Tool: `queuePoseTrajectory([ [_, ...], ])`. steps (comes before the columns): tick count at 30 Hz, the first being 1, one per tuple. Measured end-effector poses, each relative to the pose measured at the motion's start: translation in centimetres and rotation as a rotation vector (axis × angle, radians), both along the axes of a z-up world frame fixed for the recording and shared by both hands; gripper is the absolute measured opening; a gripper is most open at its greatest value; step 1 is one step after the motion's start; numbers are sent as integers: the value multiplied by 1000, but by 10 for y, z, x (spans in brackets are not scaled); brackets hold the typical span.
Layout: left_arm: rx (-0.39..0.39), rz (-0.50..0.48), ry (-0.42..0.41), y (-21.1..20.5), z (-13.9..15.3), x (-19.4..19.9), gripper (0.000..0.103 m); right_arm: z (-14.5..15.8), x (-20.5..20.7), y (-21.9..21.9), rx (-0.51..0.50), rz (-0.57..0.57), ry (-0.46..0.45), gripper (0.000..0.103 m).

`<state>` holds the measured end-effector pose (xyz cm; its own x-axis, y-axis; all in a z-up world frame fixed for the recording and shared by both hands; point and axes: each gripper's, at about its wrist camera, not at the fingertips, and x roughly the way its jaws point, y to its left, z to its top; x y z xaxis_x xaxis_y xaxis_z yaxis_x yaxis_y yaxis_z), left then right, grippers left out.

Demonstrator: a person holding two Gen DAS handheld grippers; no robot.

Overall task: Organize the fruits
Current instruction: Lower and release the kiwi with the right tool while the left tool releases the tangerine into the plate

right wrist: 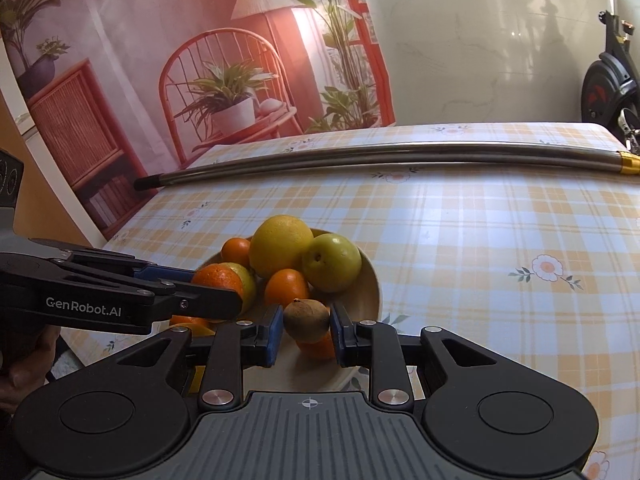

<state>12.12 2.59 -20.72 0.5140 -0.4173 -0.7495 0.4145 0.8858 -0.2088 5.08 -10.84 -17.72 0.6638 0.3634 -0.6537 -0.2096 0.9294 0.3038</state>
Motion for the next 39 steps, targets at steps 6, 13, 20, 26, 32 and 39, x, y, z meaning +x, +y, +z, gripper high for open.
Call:
queuePoseTrajectory([
  [6,3,4,6,0,-2,2,40,-1,-3,10,-9,58,23,23],
  [13,14,-4,7,-2,-5,5,40,-11,3,15,1,77,95,23],
  [20,31,-15,12,-8,-9,7,40,-21,6,10,9,47,130,23],
  [26,53,-25,10,-14,-11,8,40,-22,7,6,-6,14,103,23],
  [32,70,-38,22,-19,-15,9,40,-23,8,4,-4,9,106,23],
  [39,76,-42,37,-22,-19,12,41,-24,7,4,-2,12,107,23],
])
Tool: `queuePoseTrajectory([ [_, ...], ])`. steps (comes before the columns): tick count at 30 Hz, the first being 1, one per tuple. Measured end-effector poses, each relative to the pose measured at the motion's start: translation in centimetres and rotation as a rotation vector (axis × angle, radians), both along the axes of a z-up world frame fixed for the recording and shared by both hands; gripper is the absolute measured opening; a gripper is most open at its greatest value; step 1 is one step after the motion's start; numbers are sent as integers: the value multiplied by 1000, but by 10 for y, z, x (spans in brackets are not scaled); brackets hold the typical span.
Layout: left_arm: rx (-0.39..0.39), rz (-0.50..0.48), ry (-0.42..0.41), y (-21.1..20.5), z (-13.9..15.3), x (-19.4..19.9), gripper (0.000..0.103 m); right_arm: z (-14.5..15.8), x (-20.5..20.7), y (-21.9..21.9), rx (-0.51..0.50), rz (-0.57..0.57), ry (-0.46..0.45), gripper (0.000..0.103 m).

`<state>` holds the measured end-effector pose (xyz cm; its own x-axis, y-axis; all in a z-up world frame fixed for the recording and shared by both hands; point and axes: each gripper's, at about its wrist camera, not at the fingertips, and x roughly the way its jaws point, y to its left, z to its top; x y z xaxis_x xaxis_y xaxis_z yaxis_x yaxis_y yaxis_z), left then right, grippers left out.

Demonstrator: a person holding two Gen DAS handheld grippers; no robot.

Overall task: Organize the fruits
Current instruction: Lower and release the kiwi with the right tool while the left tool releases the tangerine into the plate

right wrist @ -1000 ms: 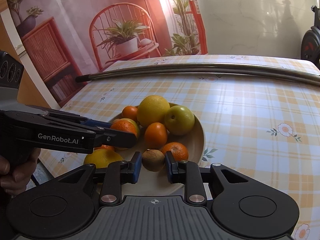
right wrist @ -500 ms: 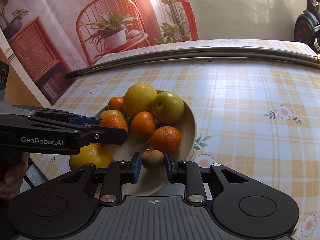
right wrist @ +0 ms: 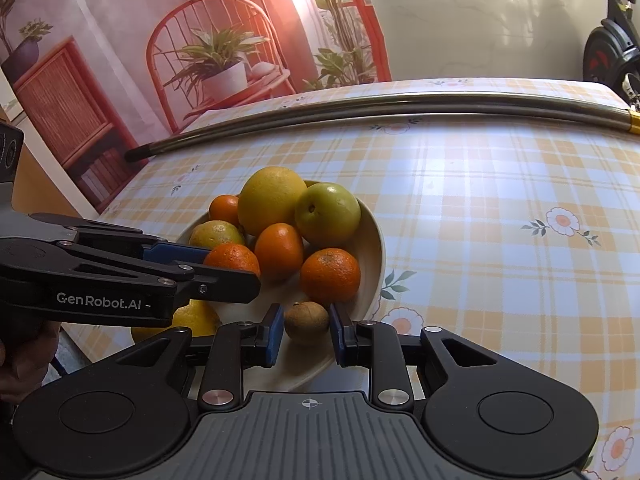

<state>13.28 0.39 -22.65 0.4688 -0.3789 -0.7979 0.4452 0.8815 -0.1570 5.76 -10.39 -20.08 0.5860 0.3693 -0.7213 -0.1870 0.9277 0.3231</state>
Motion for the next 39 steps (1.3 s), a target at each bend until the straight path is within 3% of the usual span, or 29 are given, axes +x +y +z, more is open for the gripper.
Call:
queuePoseTrajectory([
  [22,-6,5,31,0,-4,3,41,0,0,1,-4,1,-1,24],
  [39,-11,56,-52,8,17,-12,42,1,-1,-1,-9,4,-3,24],
])
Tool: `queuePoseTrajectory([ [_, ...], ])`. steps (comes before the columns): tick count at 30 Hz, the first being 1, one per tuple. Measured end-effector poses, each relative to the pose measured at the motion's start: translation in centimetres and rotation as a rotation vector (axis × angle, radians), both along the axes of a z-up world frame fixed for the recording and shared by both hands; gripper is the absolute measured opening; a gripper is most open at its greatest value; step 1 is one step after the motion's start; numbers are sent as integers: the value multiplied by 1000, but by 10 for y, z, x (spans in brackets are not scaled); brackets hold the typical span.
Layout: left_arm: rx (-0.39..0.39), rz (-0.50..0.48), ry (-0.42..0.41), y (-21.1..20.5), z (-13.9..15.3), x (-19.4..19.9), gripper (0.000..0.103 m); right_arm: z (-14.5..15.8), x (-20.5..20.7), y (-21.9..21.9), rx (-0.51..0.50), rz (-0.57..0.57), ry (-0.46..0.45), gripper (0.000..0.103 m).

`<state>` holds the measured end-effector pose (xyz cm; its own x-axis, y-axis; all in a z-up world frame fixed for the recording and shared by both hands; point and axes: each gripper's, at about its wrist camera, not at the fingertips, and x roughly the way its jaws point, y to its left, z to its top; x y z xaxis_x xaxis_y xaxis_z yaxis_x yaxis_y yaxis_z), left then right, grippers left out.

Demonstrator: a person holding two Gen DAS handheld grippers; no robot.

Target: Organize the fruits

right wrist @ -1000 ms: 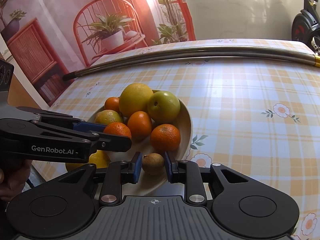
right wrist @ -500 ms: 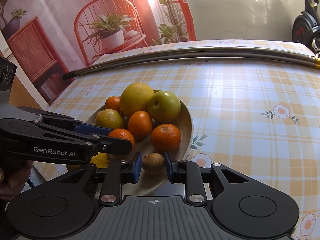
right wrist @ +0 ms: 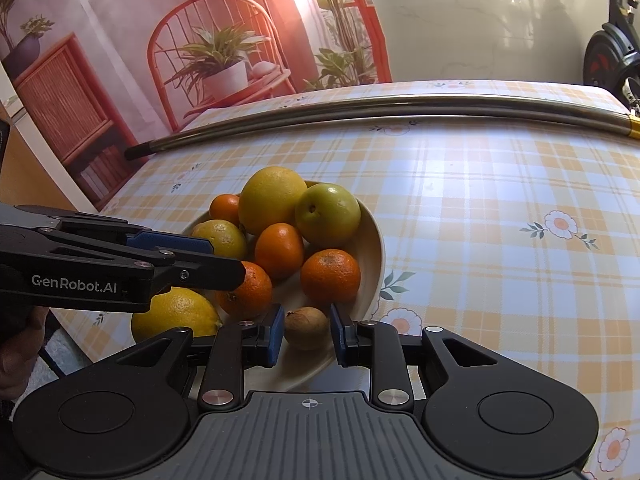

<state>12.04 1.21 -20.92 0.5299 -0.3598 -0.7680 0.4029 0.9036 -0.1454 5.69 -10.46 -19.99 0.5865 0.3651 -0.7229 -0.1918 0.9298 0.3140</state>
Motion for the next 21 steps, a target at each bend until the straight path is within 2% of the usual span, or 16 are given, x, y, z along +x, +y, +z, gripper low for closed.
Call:
queuePoseTrajectory([
  [6,-28,74,-43,13,14,-8,43,7,-3,2,-24,7,-24,24],
  [12,-30,157,-100,25,28,-16,48,24,-8,3,-59,1,-96,25],
  [14,-27,183,-123,28,33,-19,56,29,-8,3,-69,-8,-114,25],
  [17,-17,208,-156,31,39,-20,68,33,-10,1,-87,-20,-136,32],
  [19,-15,219,-172,31,42,-21,79,35,-10,0,-97,-23,-148,33],
  [20,-15,221,-178,31,43,-21,80,36,-11,0,-101,-25,-153,34],
  [21,-13,222,-184,31,44,-22,84,37,-11,0,-104,-25,-155,40],
])
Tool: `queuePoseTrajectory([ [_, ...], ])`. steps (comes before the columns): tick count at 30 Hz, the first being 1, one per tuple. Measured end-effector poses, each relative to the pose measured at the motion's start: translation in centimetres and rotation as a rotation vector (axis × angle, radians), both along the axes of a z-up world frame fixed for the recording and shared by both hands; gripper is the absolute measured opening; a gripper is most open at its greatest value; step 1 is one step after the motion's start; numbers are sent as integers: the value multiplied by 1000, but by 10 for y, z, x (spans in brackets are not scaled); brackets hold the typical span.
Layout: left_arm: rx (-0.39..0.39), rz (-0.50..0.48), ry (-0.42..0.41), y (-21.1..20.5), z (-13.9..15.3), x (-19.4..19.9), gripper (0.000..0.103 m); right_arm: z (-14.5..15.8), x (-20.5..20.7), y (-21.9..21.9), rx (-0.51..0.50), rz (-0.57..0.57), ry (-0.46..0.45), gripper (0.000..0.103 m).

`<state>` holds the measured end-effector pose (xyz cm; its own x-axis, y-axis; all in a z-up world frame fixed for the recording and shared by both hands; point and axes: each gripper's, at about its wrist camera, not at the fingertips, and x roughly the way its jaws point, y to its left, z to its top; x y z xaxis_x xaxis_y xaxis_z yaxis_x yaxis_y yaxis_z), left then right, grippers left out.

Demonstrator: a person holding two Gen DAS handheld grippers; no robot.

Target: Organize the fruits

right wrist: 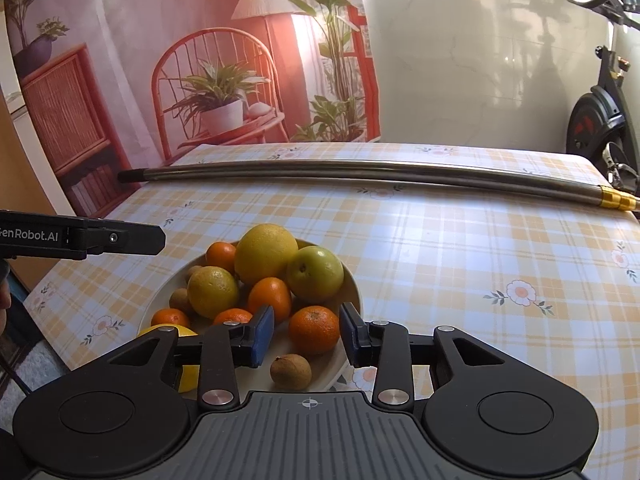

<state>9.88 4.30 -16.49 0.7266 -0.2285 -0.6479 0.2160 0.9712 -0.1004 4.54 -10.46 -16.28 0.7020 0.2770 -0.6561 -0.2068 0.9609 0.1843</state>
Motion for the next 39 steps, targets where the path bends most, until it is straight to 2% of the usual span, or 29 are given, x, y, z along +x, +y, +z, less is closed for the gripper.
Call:
queuePoseTrajectory([
  [3,10,0,-13,-1,2,-2,92,3,-1,0,-3,-4,-12,59],
  [7,22,-6,-37,-1,4,-6,95,7,-2,-1,1,-18,-26,85],
  [12,27,-10,-91,-2,19,-13,98,16,-2,-4,-4,-51,-42,103],
  [17,89,-7,-197,-6,45,-26,103,40,-6,-5,-28,-71,-97,103],
  [22,68,-13,-293,-8,85,-38,103,77,-13,-6,-47,-85,-187,103],
  [29,22,-4,-452,-18,142,-60,103,144,-22,-13,-51,-126,-332,103],
  [36,-24,38,-540,-30,179,-78,103,197,-33,-25,-20,-167,-440,103],
  [39,-14,55,-556,-36,187,-81,103,212,-38,-31,-1,-182,-467,103],
])
